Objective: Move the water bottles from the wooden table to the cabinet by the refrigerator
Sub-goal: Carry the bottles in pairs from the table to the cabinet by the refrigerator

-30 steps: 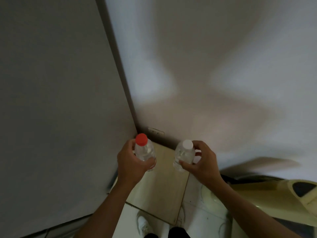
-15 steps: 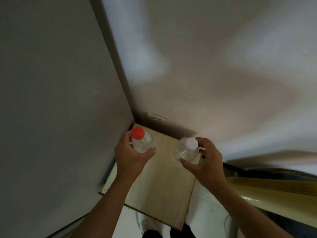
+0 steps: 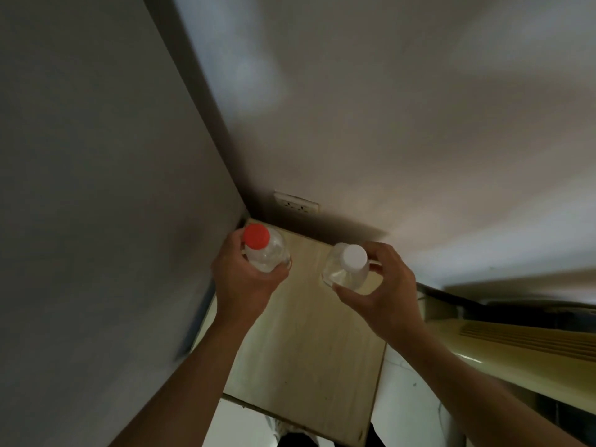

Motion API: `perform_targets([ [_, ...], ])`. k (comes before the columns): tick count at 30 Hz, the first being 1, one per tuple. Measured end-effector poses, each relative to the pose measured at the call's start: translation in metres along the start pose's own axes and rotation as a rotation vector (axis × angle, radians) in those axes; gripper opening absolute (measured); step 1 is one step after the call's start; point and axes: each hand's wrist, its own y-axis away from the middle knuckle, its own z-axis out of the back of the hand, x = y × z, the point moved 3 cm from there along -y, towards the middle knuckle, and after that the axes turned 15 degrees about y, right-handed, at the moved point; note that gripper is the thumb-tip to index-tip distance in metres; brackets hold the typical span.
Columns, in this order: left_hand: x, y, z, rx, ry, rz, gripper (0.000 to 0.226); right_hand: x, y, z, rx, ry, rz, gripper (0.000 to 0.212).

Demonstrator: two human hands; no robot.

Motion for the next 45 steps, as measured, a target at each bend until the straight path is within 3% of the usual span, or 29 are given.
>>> perform_targets([
  [18,0.04,-0.041,-0.005,0.058,-0.036,0.001,0.071,0.008,-0.031,-0.039,0.093,0.006,-0.039,0.064],
  [34,0.041,-0.042,-0.006,0.088,-0.013,-0.004,0.069,0.014,-0.06,-0.052,0.064,-0.049,0.013,0.061],
  [45,0.033,-0.028,0.005,0.076,0.004,0.034,0.065,0.01,-0.054,-0.053,0.148,0.016,-0.004,0.069],
])
